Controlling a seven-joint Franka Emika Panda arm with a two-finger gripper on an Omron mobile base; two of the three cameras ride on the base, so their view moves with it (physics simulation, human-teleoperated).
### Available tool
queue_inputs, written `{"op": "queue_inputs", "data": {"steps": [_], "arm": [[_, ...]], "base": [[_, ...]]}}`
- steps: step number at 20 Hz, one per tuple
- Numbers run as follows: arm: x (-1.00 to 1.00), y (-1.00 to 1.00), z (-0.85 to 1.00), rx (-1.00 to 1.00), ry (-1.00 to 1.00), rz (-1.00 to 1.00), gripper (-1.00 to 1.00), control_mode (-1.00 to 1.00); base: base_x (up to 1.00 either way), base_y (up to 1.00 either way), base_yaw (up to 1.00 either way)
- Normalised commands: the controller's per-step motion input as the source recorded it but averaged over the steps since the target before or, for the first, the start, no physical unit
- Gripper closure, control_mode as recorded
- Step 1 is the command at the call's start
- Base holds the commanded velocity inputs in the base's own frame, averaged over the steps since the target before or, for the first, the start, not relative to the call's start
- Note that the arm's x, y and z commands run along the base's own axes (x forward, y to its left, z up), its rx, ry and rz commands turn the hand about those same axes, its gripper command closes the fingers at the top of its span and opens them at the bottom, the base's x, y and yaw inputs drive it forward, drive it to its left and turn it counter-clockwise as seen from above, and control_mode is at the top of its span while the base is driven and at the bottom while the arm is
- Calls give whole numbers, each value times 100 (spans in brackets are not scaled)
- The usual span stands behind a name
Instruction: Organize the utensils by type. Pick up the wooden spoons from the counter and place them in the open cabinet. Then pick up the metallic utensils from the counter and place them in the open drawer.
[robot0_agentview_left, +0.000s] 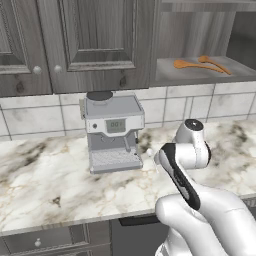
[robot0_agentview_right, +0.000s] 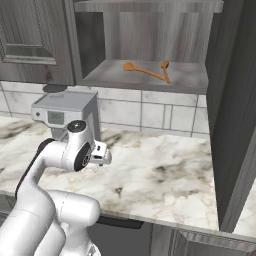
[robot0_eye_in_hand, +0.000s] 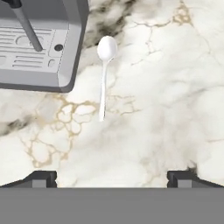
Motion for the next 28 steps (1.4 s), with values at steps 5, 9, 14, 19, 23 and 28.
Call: {"op": "queue_inputs", "data": {"steps": [5, 9, 14, 19, 23, 28], "arm": [[49, 0, -23, 9, 8, 2, -100, -100], [43, 1, -31, 1, 8, 1, -100, -100], [38, 6, -39, 0, 5, 0, -100, -100], [37, 2, -25, 0, 4, 0, -100, -100], [25, 0, -23, 0, 0, 0, -100, -100], [8, 0, -27, 0, -2, 2, -100, -100]], "base": [[0, 0, 0], [0, 0, 0], [0, 0, 0], [0, 0, 0], [0, 0, 0], [0, 0, 0]]}}
